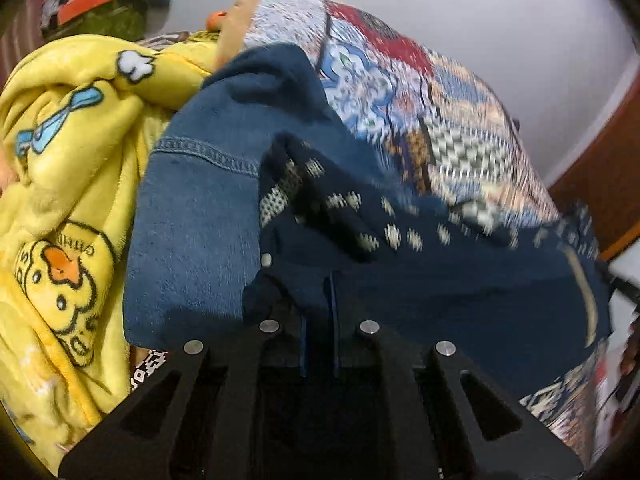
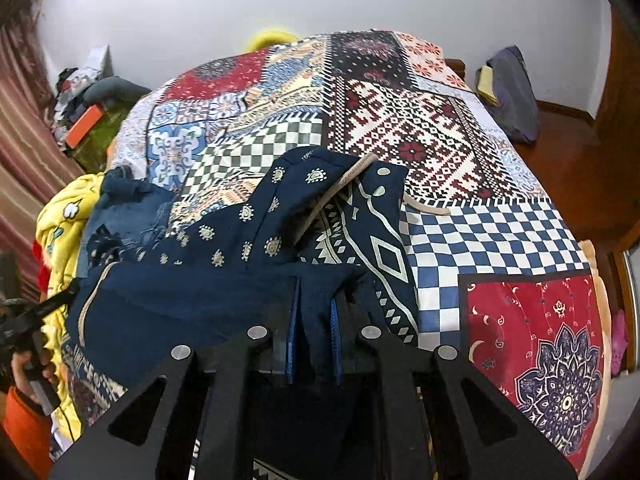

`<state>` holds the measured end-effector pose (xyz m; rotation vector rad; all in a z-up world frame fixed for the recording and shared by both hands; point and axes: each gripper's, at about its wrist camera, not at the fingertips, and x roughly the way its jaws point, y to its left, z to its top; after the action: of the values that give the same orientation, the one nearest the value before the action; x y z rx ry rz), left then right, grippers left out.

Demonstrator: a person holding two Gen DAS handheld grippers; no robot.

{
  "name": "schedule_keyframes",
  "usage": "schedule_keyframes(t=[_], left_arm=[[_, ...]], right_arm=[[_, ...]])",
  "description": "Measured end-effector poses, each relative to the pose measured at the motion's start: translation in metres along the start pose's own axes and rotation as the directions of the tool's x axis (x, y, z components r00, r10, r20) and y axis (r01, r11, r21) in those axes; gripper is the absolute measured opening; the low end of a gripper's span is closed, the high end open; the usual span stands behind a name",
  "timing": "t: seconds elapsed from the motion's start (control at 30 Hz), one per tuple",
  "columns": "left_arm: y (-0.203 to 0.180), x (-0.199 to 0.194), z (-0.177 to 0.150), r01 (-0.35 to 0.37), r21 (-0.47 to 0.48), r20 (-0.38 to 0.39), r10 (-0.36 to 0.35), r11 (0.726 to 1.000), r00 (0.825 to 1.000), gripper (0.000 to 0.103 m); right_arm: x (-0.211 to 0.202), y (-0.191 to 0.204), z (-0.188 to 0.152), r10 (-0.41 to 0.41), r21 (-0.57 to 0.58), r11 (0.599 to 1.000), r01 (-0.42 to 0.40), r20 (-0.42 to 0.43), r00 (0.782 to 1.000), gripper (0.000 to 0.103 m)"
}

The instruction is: Fold large clothes

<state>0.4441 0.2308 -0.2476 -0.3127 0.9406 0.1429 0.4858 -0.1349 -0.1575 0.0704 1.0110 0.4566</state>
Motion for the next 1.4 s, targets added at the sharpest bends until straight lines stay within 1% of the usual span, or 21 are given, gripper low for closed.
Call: schedule_keyframes(t=[0.07,0.13,0.17,0.2,0.23,0.3,0.33,0.4,0.47,0.53,0.6,0.7,0.8,0.87,0.97,1.1,1.13,1.2,1.23,1.33,1.4], left_arm=[[-0.008,-0.009,-0.003,-0.03,0.056,0.011,0.03,0.998,1.0,0.009],[-0.017,-0.022,-0.006,-0.057,0.113,-0.009,0.058,0.992,0.998,0.018],[-0.019,-0.027,-0.007,-0.059,0.125,-0.019,0.062,0.99,0.998,0.029],[-0.022,-0.034,-0.007,-0.062,0.138,-0.031,0.066,0.989,0.997,0.039],[-0.026,-0.044,-0.009,-0.071,0.153,-0.018,0.074,0.986,0.997,0.041],[-0.035,-0.064,-0.013,-0.082,0.189,0.022,0.079,0.978,0.997,0.044],[-0.041,-0.077,-0.016,-0.083,0.212,0.04,0.077,0.974,0.996,0.046],[-0.049,-0.092,-0.02,-0.072,0.229,0.06,0.06,0.971,0.996,0.053],[-0.06,-0.105,-0.025,-0.049,0.252,0.078,0.03,0.967,0.996,0.057],[-0.072,-0.113,-0.033,-0.017,0.276,0.077,-0.005,0.961,0.997,0.06],[-0.081,-0.112,-0.04,0.036,0.277,0.053,-0.052,0.96,0.997,0.063],[-0.096,-0.097,-0.051,0.062,0.295,0.007,-0.067,0.953,0.998,0.063],[-0.107,-0.078,-0.056,0.042,0.323,-0.017,-0.039,0.946,0.999,0.063],[-0.111,-0.066,-0.055,0.031,0.34,-0.023,-0.025,0.94,0.999,0.063],[-0.11,-0.05,-0.048,-0.005,0.354,-0.015,0.011,0.935,1.0,0.063],[-0.102,-0.036,-0.026,0.001,0.331,-0.004,0.001,0.944,1.0,0.065],[-0.102,-0.031,-0.016,-0.012,0.324,0.008,0.01,0.946,1.0,0.065],[-0.103,-0.02,0.008,-0.079,0.334,0.032,0.072,0.939,0.997,0.065],[-0.102,-0.015,0.021,-0.095,0.335,0.038,0.087,0.937,0.995,0.065],[-0.099,-0.01,0.059,-0.134,0.293,0.06,0.122,0.947,0.991,0.065],[-0.096,-0.018,0.08,-0.161,0.256,0.11,0.137,0.953,0.984,0.065]], right_arm=[[-0.007,0.0,-0.001,-0.009,-0.009,1.0,0.009,-0.024,1.0,0.021],[-0.02,0.001,-0.004,-0.044,-0.031,0.999,0.043,-0.032,0.999,0.025],[-0.024,0.002,-0.005,-0.069,-0.043,0.997,0.068,-0.026,0.997,0.028],[-0.031,0.004,-0.007,-0.104,-0.055,0.993,0.103,-0.014,0.994,0.036],[-0.043,0.007,-0.011,-0.147,-0.07,0.987,0.147,0.012,0.989,0.039],[-0.059,0.011,-0.017,-0.166,-0.099,0.98,0.171,0.056,0.985,0.04],[-0.068,0.015,-0.021,-0.16,-0.112,0.98,0.167,0.066,0.985,0.04],[-0.08,0.02,-0.029,-0.13,-0.126,0.982,0.138,0.067,0.989,0.041],[-0.087,0.029,-0.036,-0.101,-0.14,0.984,0.109,0.062,0.993,0.042],[-0.092,0.04,-0.047,-0.07,-0.157,0.984,0.079,0.057,0.996,0.044],[-0.087,0.05,-0.056,-0.04,-0.166,0.985,0.047,0.043,0.998,0.047],[-0.07,0.066,-0.069,-0.002,-0.183,0.983,0.002,0.002,1.0,0.047],[-0.05,0.081,-0.079,0.021,-0.225,0.974,-0.031,-0.045,0.999,0.047],[-0.037,0.087,-0.081,0.023,-0.248,0.968,-0.036,-0.053,0.998,0.047],[-0.022,0.093,-0.081,-0.008,-0.278,0.961,-0.003,-0.035,0.999,0.047],[-0.007,0.095,-0.063,-0.03,-0.295,0.955,0.025,-0.015,0.999,0.047],[-0.001,0.096,-0.053,-0.035,-0.309,0.951,0.026,-0.022,0.999,0.047],[0.008,0.097,-0.031,-0.046,-0.327,0.944,0.034,-0.028,0.999,0.047],[0.011,0.096,-0.021,-0.042,-0.327,0.944,0.031,-0.025,0.999,0.046],[0.012,0.088,0.024,-0.118,-0.266,0.955,0.131,0.064,0.991,0.046],[-0.001,0.081,0.049,-0.165,-0.185,0.964,0.193,0.154,0.974,0.047]])
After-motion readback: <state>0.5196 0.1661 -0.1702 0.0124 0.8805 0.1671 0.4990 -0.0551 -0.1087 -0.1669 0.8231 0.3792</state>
